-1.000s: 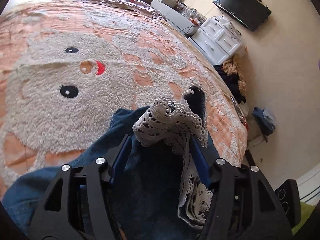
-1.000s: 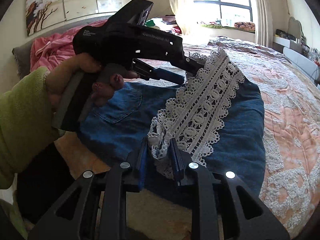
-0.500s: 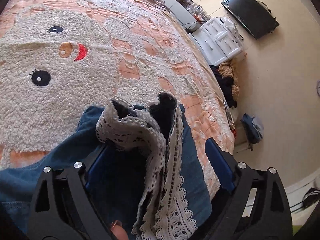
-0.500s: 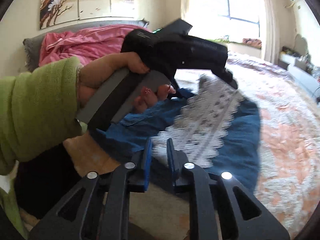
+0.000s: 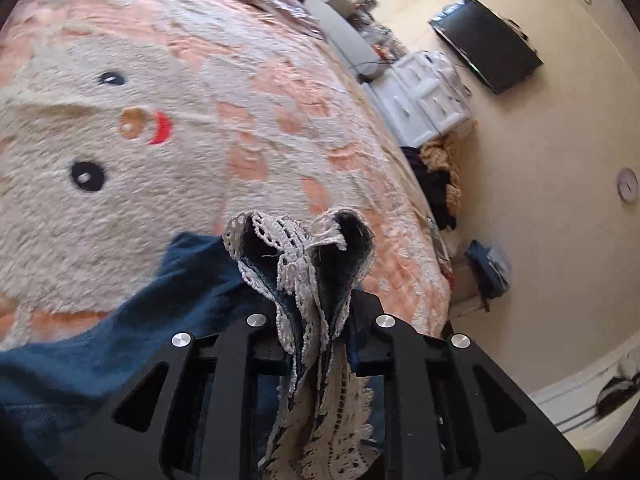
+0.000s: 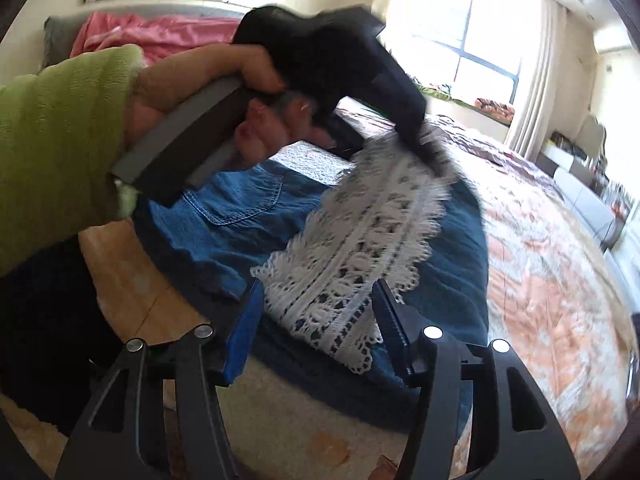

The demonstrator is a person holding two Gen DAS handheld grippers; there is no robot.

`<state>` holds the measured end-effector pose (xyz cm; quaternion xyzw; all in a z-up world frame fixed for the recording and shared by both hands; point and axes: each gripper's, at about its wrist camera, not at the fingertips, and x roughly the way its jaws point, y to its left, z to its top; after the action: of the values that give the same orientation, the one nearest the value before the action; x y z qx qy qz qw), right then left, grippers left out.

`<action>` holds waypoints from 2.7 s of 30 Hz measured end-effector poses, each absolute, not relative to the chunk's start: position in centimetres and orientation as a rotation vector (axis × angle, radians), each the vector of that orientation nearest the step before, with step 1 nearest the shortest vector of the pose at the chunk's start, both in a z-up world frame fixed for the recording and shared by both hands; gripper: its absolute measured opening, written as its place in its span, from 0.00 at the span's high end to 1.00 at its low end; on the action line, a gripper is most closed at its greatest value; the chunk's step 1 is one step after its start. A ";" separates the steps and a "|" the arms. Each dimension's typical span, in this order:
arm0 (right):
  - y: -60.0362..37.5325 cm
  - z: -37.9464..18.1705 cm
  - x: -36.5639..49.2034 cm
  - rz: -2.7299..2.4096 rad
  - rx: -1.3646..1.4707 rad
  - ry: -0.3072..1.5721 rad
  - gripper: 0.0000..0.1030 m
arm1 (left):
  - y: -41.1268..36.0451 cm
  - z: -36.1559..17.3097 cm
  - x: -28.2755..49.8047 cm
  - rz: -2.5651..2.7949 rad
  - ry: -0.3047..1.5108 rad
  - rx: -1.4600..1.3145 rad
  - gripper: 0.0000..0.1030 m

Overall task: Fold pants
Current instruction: 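Lift the lace-edged half with both tools and fold it over the pants, then open the right tool, then open the left tool to release the fold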

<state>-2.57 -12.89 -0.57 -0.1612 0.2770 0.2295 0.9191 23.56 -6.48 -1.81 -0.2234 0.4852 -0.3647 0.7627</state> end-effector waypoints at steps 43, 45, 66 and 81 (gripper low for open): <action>-15.4 -1.9 2.1 0.579 0.092 0.784 0.80 | -6.6 -2.7 22.2 -0.649 1.113 -0.319 0.71; -15.7 -1.6 1.9 0.602 0.127 0.793 0.81 | -6.0 -2.6 21.8 -0.644 1.106 -0.326 0.71; -24.0 2.0 -0.7 0.448 0.101 0.681 0.39 | -2.6 -1.1 12.6 -0.653 1.027 -0.370 0.43; -24.9 -0.3 2.1 0.342 0.038 0.774 0.38 | -7.1 -3.6 8.8 -0.545 1.080 -0.248 0.81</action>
<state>2.07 -24.88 -0.27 0.0186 0.3756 0.1659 0.9116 8.78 -7.08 -3.61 -0.1164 0.5064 -0.2555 0.8153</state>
